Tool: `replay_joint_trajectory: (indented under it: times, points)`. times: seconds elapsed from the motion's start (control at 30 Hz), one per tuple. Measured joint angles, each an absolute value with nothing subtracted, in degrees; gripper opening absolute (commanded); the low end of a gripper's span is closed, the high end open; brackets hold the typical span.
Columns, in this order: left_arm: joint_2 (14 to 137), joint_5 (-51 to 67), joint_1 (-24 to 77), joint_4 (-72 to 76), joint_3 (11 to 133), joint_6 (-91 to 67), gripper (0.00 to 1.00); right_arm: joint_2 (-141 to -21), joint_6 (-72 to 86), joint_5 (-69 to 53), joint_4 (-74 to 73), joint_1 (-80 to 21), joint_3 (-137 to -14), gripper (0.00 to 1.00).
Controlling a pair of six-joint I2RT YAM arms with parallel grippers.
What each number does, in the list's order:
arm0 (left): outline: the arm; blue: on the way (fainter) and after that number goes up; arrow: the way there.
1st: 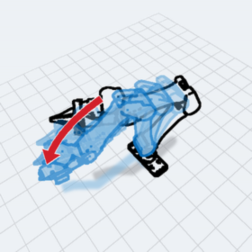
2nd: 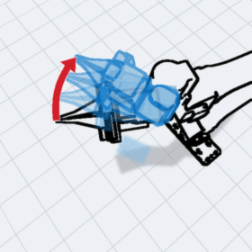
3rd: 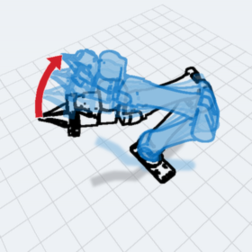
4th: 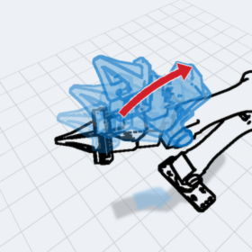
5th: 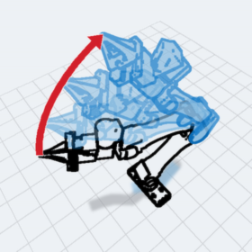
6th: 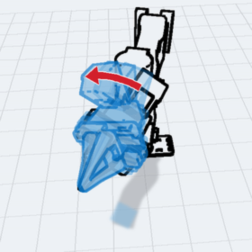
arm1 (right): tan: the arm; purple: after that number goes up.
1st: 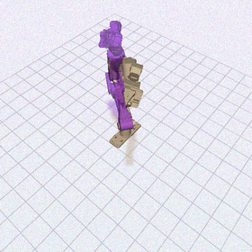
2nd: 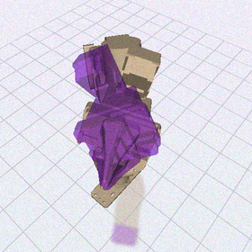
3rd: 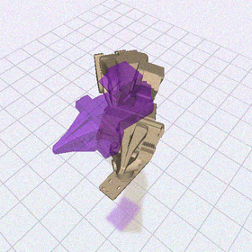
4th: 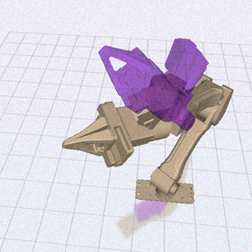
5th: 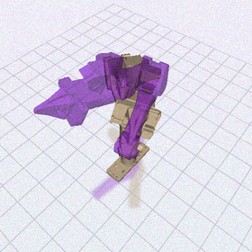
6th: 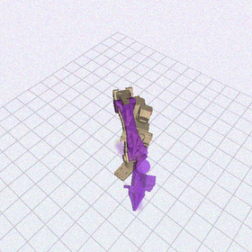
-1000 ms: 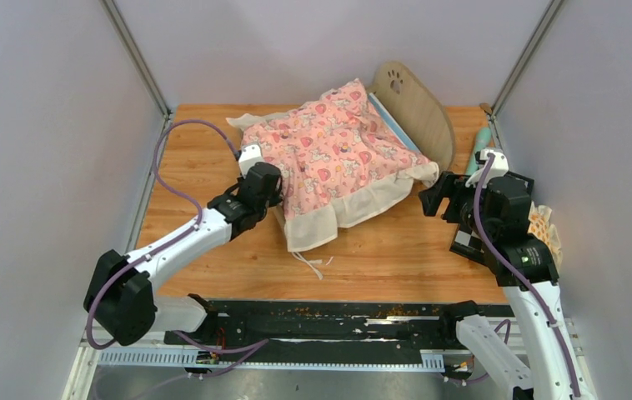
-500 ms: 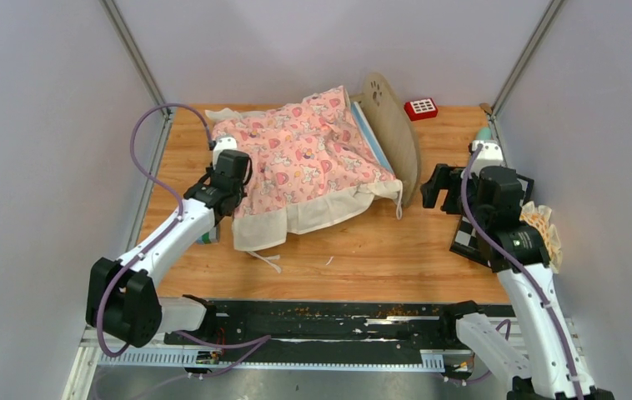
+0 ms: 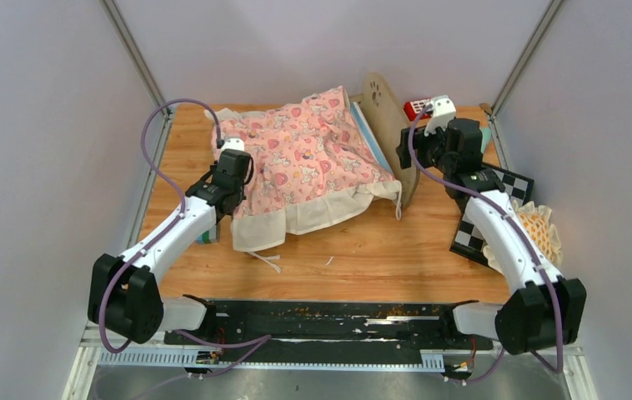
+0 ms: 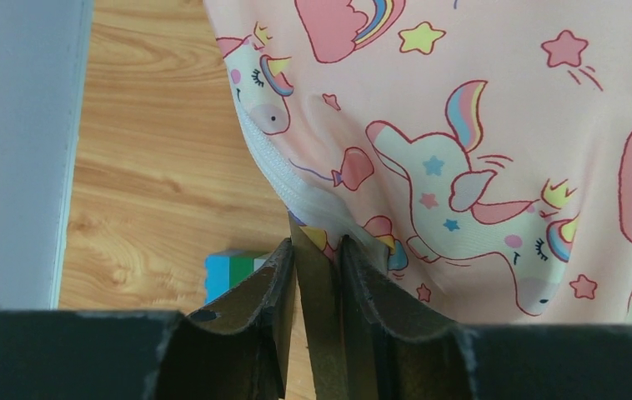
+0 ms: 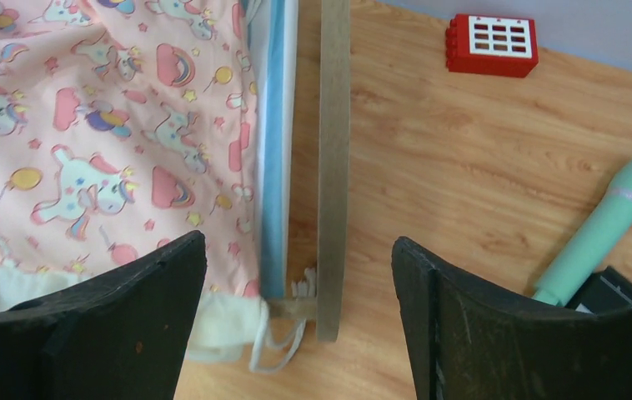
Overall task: Set up the pet bed
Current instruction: Adjust the bed frame at the center of the board.
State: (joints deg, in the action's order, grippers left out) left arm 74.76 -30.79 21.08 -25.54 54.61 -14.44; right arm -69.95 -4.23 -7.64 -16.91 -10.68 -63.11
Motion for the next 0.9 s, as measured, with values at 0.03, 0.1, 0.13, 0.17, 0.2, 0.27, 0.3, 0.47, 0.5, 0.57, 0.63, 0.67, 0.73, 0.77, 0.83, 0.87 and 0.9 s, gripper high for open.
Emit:
replay_joint_trajectory:
  times: [0.03,0.1,0.13,0.17,0.2,0.27,0.3,0.47,0.5,0.57,0.63,0.67,0.73,0.77,0.83,0.87,0.9]
  points:
    - [74.8,-30.7,21.1,-25.5,54.6,-14.3,0.33,-72.0,-5.1,-7.6,-15.6,-10.7,-64.0,0.74]
    - [74.8,-30.5,21.1,-25.5,54.6,-13.8,0.33,-75.6,-6.2,-7.6,-14.0,-10.7,-65.6,0.63]
    - [74.8,-30.5,21.1,-25.6,54.7,-13.6,0.33,-78.0,-6.7,-7.6,-13.2,-10.7,-66.6,0.56]
    - [74.9,-30.4,21.1,-25.7,54.8,-13.4,0.34,-79.4,-7.2,-7.5,-12.6,-10.7,-67.1,0.50]
    - [75.0,-30.4,21.1,-25.8,54.9,-13.2,0.34,-81.2,-7.4,-7.3,-12.3,-10.7,-67.6,0.43]
    - [75.2,-30.3,21.1,-25.8,54.9,-12.7,0.35,-83.3,-7.9,-6.8,-12.1,-10.7,-67.9,0.35]
    - [75.2,-30.2,21.1,-25.8,55.0,-12.4,0.36,-83.9,-8.0,-6.4,-12.1,-10.7,-67.9,0.28]
    - [75.7,-28.5,20.7,-25.8,55.0,-10.5,0.39,-83.3,-7.3,-4.3,-11.7,-10.7,-67.4,0.07]
    - [75.7,-28.1,20.6,-25.8,55.0,-10.1,0.39,-82.6,-6.3,-3.8,-11.3,-10.7,-66.5,0.05]
    - [76.1,-27.1,20.5,-25.8,55.0,-9.5,0.40,-80.0,-5.5,-2.1,-10.1,-10.9,-63.6,0.03]
    - [76.8,-26.2,20.5,-25.9,55.4,-8.9,0.40,-76.8,-4.7,-0.6,-10.3,-11.0,-60.8,0.01]
    - [77.3,-25.8,20.5,-26.0,55.7,-8.6,0.40,-75.0,-4.3,0.2,-10.7,-11.0,-59.5,0.01]
    - [78.1,-24.9,20.5,-26.0,56.3,-8.3,0.41,-72.3,-3.7,1.6,-11.5,-11.1,-57.5,0.02]
    - [78.4,-24.4,20.5,-26.0,56.7,-8.1,0.42,-71.0,-3.3,2.2,-12.0,-11.1,-56.7,0.05]
    - [79.0,-23.7,20.5,-26.0,57.2,-7.9,0.46,-69.0,-2.9,3.2,-12.8,-11.1,-55.4,0.23]
    - [79.3,-23.4,20.5,-26.1,57.5,-7.7,0.51,-68.3,-2.9,3.3,-13.2,-11.1,-55.1,0.33]
    - [79.5,-23.2,20.5,-26.3,57.8,-7.6,0.56,-67.8,-2.9,3.4,-14.0,-11.1,-55.1,0.39]
